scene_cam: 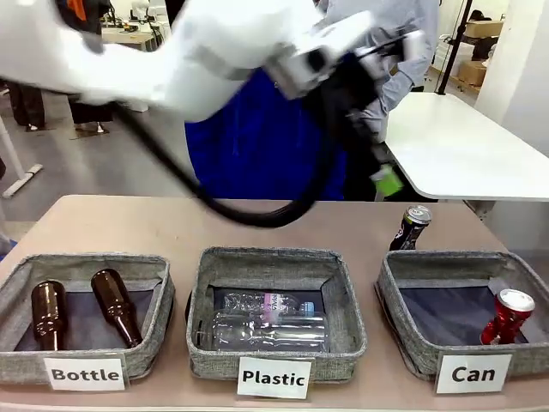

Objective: Sort the can waste into the basket.
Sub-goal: Pick up the can waste from the table and place it in the right Fabric basket.

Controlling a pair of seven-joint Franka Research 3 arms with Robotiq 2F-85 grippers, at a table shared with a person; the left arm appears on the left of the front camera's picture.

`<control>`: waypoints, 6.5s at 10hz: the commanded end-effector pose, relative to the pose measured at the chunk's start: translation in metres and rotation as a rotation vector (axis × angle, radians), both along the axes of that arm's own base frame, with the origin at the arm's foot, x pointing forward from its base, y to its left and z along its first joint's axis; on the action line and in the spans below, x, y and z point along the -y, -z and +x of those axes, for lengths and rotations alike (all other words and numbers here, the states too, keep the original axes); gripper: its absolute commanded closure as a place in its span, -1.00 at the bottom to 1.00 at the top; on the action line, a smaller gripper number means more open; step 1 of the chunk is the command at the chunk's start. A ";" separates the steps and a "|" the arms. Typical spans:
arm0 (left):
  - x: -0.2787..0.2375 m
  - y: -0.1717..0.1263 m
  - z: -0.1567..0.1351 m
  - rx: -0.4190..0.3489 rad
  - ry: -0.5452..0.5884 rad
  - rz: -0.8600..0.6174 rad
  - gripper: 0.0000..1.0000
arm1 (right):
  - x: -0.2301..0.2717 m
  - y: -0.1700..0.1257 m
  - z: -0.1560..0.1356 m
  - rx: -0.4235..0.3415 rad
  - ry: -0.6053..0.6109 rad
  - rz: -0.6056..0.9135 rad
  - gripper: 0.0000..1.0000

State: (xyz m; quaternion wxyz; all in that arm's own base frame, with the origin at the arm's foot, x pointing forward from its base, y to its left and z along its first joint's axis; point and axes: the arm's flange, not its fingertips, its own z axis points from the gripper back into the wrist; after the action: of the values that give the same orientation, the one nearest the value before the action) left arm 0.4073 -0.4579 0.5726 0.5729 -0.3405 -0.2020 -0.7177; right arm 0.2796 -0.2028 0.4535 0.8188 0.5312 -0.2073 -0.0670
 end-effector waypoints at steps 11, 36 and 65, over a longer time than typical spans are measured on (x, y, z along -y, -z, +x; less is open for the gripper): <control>-0.456 0.137 -0.119 -0.964 -0.957 -0.518 -1.00 | -0.162 0.014 0.070 0.052 -0.237 0.227 -1.00; -0.457 0.125 -0.065 -0.951 -0.942 -0.454 -1.00 | -0.156 0.034 0.179 0.738 -0.450 -0.683 -1.00; -0.457 0.125 -0.065 -0.951 -0.942 -0.454 -1.00 | -0.116 0.192 0.320 1.003 -0.811 -0.339 -1.00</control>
State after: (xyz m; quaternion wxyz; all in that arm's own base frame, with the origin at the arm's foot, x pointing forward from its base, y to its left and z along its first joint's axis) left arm 0.3437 -0.0003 0.4462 0.7652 -0.6043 -0.1947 -0.1068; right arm 0.5919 -0.0832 0.2571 0.6550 0.3841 -0.3690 0.5359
